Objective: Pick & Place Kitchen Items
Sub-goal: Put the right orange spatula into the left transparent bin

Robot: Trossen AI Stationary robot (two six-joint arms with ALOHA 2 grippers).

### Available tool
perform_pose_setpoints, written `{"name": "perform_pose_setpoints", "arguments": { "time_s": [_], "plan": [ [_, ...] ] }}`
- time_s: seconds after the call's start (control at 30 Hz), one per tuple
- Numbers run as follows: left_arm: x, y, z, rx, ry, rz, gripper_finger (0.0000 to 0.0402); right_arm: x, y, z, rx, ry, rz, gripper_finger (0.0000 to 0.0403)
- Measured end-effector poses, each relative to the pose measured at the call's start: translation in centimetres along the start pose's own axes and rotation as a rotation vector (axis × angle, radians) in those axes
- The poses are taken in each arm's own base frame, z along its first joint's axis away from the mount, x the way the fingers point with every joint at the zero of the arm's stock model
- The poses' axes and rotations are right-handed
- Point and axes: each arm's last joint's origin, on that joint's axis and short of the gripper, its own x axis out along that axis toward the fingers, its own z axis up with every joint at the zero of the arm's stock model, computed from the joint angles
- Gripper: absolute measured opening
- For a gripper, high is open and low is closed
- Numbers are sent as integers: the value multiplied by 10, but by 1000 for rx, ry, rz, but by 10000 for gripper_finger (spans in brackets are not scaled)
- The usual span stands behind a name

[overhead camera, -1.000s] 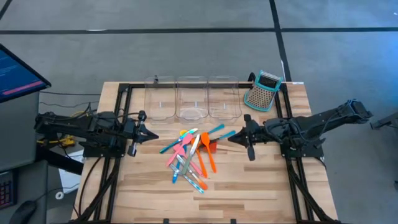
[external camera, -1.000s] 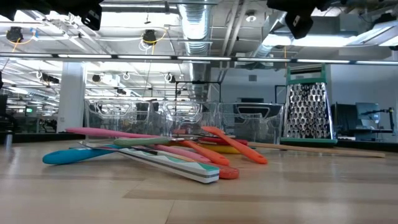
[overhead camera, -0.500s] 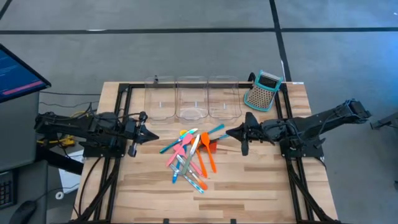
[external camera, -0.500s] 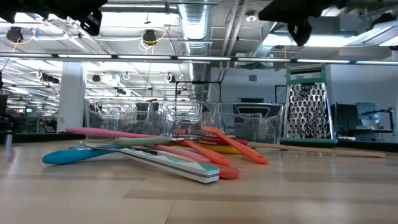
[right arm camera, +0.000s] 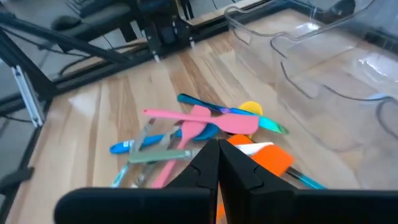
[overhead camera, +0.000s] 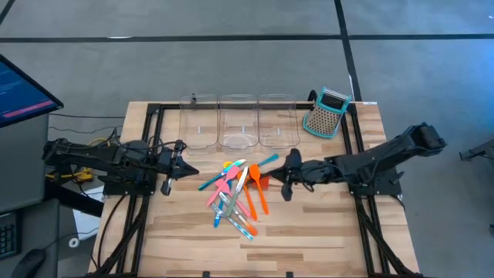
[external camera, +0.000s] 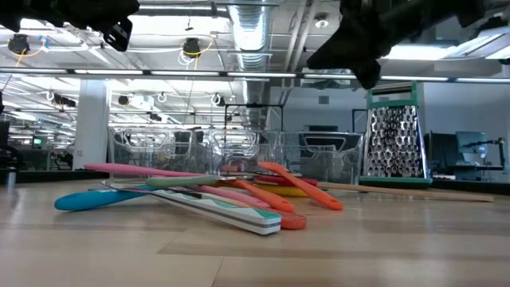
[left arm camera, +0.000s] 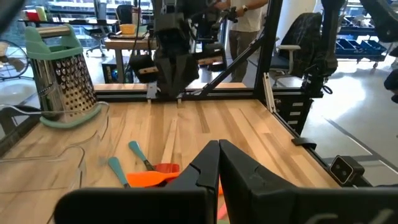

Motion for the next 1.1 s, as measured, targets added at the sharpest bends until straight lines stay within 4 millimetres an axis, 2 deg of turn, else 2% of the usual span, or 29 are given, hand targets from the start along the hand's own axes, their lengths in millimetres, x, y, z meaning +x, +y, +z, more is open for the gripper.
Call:
{"name": "perform_pose_setpoints", "arguments": {
  "time_s": [0.2, 0.47, 0.73, 1.1],
  "plan": [
    [0, 0, 0, 0, 0, 0, 3, 19, -1, -10, 131, 12, -15, 1],
    [0, 0, 0, 0, 0, 0, 3, 44, -16, -30, 276, 100, -103, 13],
    [0, 0, 0, 0, 0, 0, 3, 60, -30, -42, 348, 162, -149, 72],
    [0, 0, 0, 0, 1, 0, 3, 72, -37, -51, 404, 186, -156, 145]
  ]
}}
